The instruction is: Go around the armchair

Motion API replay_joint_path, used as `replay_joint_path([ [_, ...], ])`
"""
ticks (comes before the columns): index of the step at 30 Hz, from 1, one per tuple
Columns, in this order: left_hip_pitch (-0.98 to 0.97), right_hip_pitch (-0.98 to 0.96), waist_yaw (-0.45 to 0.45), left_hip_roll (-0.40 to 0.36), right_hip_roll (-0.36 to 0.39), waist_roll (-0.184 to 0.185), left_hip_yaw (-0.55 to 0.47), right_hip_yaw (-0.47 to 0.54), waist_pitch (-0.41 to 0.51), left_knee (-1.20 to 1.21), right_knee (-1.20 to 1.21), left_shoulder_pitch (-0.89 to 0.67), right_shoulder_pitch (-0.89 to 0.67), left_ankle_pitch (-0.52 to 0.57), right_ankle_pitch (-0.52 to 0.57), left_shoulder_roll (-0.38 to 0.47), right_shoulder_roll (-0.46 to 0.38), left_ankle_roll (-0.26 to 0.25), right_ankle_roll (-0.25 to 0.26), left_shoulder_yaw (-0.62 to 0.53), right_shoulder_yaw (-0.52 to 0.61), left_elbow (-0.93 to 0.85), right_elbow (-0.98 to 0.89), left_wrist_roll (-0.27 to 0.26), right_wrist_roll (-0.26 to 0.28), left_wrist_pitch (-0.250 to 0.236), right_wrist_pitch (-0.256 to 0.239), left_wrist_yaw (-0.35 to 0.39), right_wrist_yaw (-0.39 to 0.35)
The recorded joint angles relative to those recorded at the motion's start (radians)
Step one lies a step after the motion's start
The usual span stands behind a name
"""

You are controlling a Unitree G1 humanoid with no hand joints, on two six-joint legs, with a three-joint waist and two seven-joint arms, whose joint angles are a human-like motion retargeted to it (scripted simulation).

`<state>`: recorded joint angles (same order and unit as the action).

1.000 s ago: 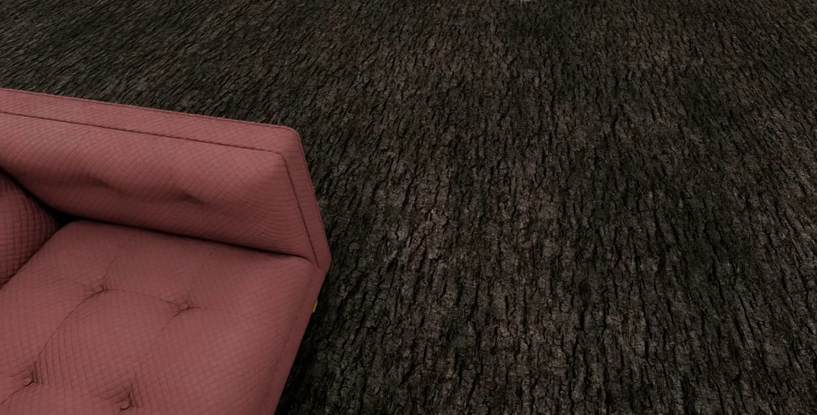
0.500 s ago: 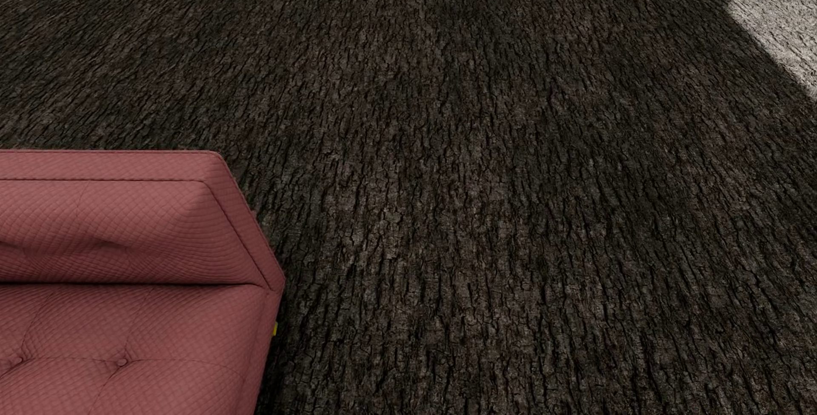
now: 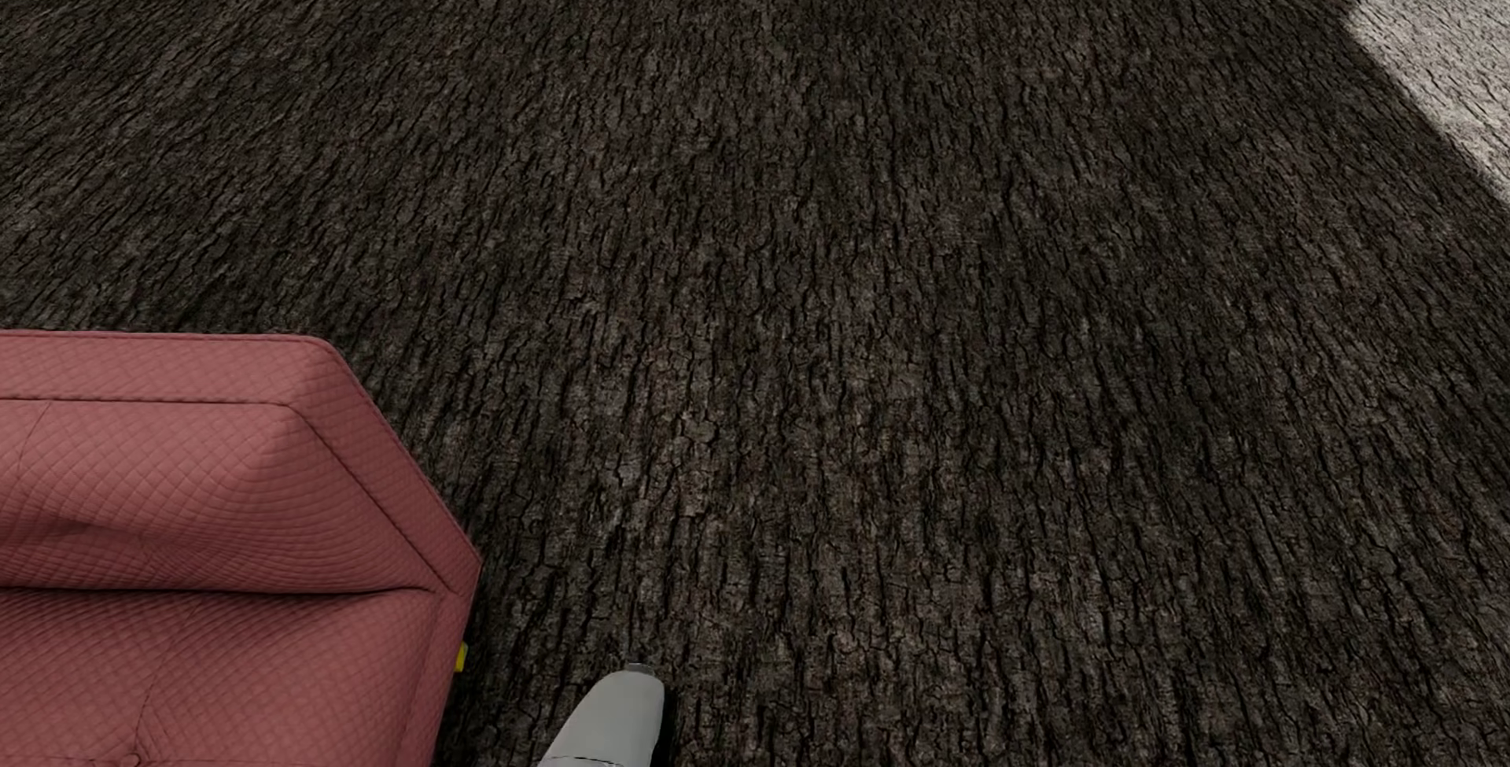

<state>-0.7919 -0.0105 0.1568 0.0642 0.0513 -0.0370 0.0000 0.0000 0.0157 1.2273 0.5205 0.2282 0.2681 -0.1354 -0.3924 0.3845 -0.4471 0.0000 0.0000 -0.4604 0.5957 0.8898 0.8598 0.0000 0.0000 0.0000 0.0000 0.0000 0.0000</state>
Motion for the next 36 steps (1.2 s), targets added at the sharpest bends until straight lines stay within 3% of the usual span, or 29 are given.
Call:
replay_joint_path([
  [4, 0.059, 0.073, 0.048, 0.002, -0.013, 0.012, 0.0, 0.0, 0.003, -0.403, -0.011, 0.024, -0.036, 0.145, 0.005, 0.001, 0.01, 0.0, 0.0, -0.056, 0.015, 0.063, -0.009, 0.0, 0.0, 0.0, 0.0, 0.0, 0.0],
  [8, 0.228, 0.115, 0.082, 0.032, -0.021, 0.029, 0.0, 0.0, -0.043, -0.749, -0.002, 0.066, -0.037, 0.116, 0.032, 0.002, 0.042, 0.0, 0.0, -0.061, 0.037, 0.082, -0.063, 0.0, 0.0, 0.0, 0.0, 0.0, 0.0],
  [11, 0.256, 0.152, 0.02, 0.0, -0.058, 0.012, 0.0, 0.0, -0.072, -0.708, 0.036, 0.073, -0.001, 0.209, 0.137, -0.004, 0.086, 0.0, 0.0, -0.093, 0.007, 0.138, -0.076, 0.0, 0.0, 0.0, 0.0, 0.0, 0.0],
  [13, 0.277, 0.1, -0.015, -0.046, -0.09, -0.018, 0.0, 0.0, -0.067, -0.644, 0.179, 0.034, 0.026, 0.166, 0.281, 0.002, 0.114, 0.0, 0.0, -0.12, 0.003, 0.16, -0.044, 0.0, 0.0, 0.0, 0.0, 0.0, 0.0],
  [14, 0.294, 0.009, 0.006, -0.081, -0.117, -0.045, 0.0, 0.0, -0.077, -0.644, 0.312, 0.026, 0.047, 0.118, 0.309, 0.011, 0.129, 0.0, 0.0, -0.003, -0.026, 0.113, -0.042, 0.0, 0.0, 0.0, 0.0, 0.0, 0.0],
  [15, 0.337, -0.075, 0.03, -0.098, -0.124, -0.052, 0.0, 0.0, -0.071, -0.65, 0.464, 0.012, 0.049, 0.073, 0.298, 0.021, 0.114, 0.0, 0.0, 0.022, 0.0, 0.042, -0.058, 0.0, 0.0, 0.0, 0.0, 0.0, 0.0],
  [18, 0.495, -0.245, -0.015, -0.143, -0.157, -0.025, 0.0, 0.0, -0.051, -0.685, 0.738, -0.016, 0.012, 0.015, 0.293, 0.033, 0.05, 0.0, 0.0, 0.077, 0.02, -0.2, -0.088, 0.0, 0.0, 0.0, 0.0, 0.0, 0.0],
  [20, 0.558, -0.346, -0.078, -0.159, -0.164, 0.008, 0.0, 0.0, -0.051, -0.684, 0.72, -0.046, -0.003, -0.002, 0.412, 0.027, 0.026, 0.0, 0.0, 0.108, -0.074, -0.296, -0.074, 0.0, 0.0, 0.0, 0.0, 0.0, 0.0],
  [23, 0.661, -0.459, -0.108, -0.164, -0.137, 0.041, 0.0, 0.0, -0.033, -0.692, 0.468, -0.081, -0.022, -0.042, 0.572, 0.023, -0.008, 0.0, 0.0, 0.113, -0.173, -0.39, -0.059, 0.0, 0.0, 0.0, 0.0, 0.0, 0.0],
  [26, 0.759, -0.487, -0.141, -0.143, -0.116, 0.052, 0.0, 0.0, -0.027, -0.704, 0.164, -0.067, -0.033, -0.083, 0.434, 0.035, -0.025, 0.0, 0.0, 0.082, -0.146, -0.401, -0.056, 0.0, 0.0, 0.0, 0.0, 0.0, 0.0],
  [29, 0.825, -0.444, -0.189, -0.11, -0.105, 0.063, 0.0, 0.0, -0.032, -0.698, -0.038, -0.04, -0.005, -0.118, 0.236, 0.026, -0.008, 0.0, 0.0, 0.039, -0.138, -0.231, -0.058, 0.0, 0.0, 0.0, 0.0, 0.0, 0.0],
  [32, 0.857, -0.419, -0.205, -0.074, -0.08, 0.061, 0.0, 0.0, -0.054, -0.671, -0.008, 0.006, 0.041, -0.106, 0.247, 0.016, 0.037, 0.0, 0.0, 0.022, -0.117, 0.018, -0.031, 0.0, 0.0, 0.0, 0.0, 0.0, 0.0],
  [34, 0.844, -0.43, -0.168, -0.051, -0.055, 0.066, 0.0, 0.0, -0.072, -0.622, 0.068, 0.05, 0.057, 0.018, 0.308, 0.014, 0.071, 0.0, 0.0, 0.037, -0.063, 0.149, 0.023, 0.0, 0.0, 0.0, 0.0, 0.0, 0.0],
  [36, 0.744, -0.388, -0.128, -0.026, -0.038, 0.078, 0.0, 0.0, -0.085, -0.458, 0.06, 0.095, 0.063, 0.253, 0.295, 0.016, 0.092, 0.0, 0.0, 0.046, 0.009, 0.206, 0.061, 0.0, 0.0, 0.0, 0.0, 0.0, 0.0],
])
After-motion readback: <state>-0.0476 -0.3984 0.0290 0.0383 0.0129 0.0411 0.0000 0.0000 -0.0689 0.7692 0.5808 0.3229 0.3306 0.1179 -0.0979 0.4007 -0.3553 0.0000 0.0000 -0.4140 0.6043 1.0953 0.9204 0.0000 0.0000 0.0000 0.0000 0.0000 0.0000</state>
